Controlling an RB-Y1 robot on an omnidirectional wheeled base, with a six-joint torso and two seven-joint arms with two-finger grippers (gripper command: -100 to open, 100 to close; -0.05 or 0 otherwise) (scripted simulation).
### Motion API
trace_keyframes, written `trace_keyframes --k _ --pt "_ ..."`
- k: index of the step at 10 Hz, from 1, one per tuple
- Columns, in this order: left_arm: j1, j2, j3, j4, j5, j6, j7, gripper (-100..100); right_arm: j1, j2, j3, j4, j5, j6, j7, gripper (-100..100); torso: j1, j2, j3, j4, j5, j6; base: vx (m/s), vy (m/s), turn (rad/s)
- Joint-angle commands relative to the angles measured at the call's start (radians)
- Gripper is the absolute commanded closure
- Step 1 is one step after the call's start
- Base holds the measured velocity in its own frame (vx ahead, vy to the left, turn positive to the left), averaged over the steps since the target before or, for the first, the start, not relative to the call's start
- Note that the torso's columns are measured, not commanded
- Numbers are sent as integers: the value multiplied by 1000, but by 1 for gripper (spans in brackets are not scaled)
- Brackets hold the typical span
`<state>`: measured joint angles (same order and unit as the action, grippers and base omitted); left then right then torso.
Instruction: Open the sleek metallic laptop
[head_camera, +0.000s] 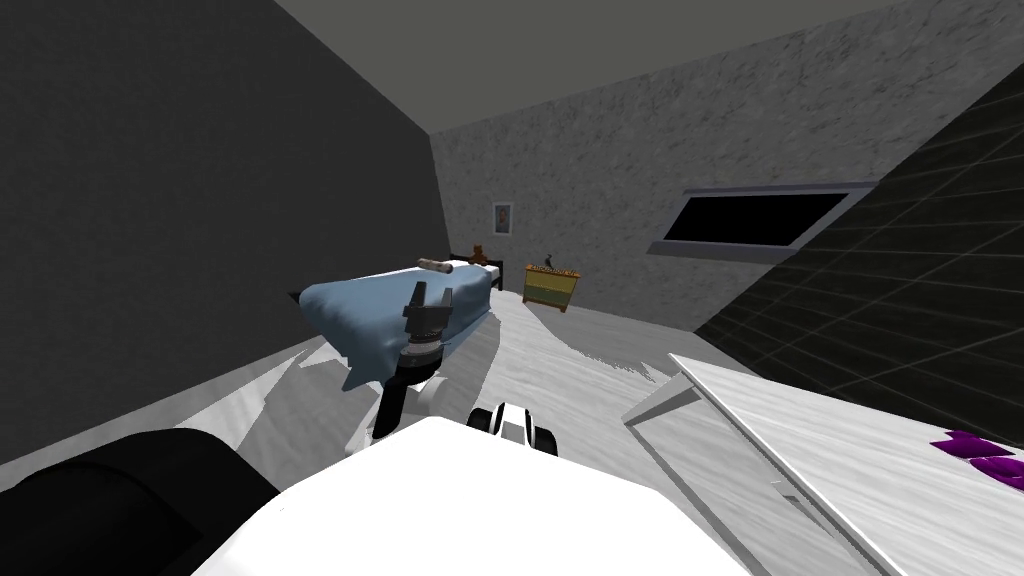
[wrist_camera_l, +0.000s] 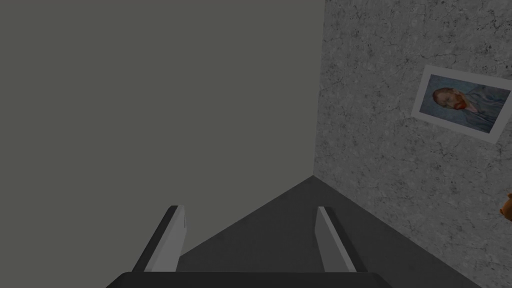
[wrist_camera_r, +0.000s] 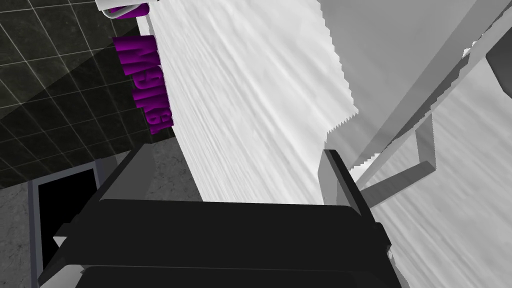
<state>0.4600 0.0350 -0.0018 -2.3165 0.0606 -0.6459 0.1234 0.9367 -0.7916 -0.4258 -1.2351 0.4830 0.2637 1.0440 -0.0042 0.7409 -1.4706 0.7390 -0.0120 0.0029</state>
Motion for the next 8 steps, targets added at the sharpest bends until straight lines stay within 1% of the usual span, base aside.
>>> trace_keyframes --k 1,2,3,8 --pt "0 0 0 0 0 0 0 0 64 -36 -17 -27 -47 -31 1 -100 2 -1 -2 0 6 -1 63 89 -51" --pt "0 0 0 0 0 0 0 0 42 -28 -10 -12 -34 -25 1 -100 4 -3 -5 -1 10 -3 28 41 -10" --pt "0 0 0 0 0 0 0 0 43 -30 -11 -11 -36 -28 1 0 3 -2 -5 -1 11 -3 4 8 1" --pt "0 0 0 0 0 0 0 0 43 -30 -11 -12 -36 -28 1 0 4 -3 -5 -1 12 -3 0 0 0"
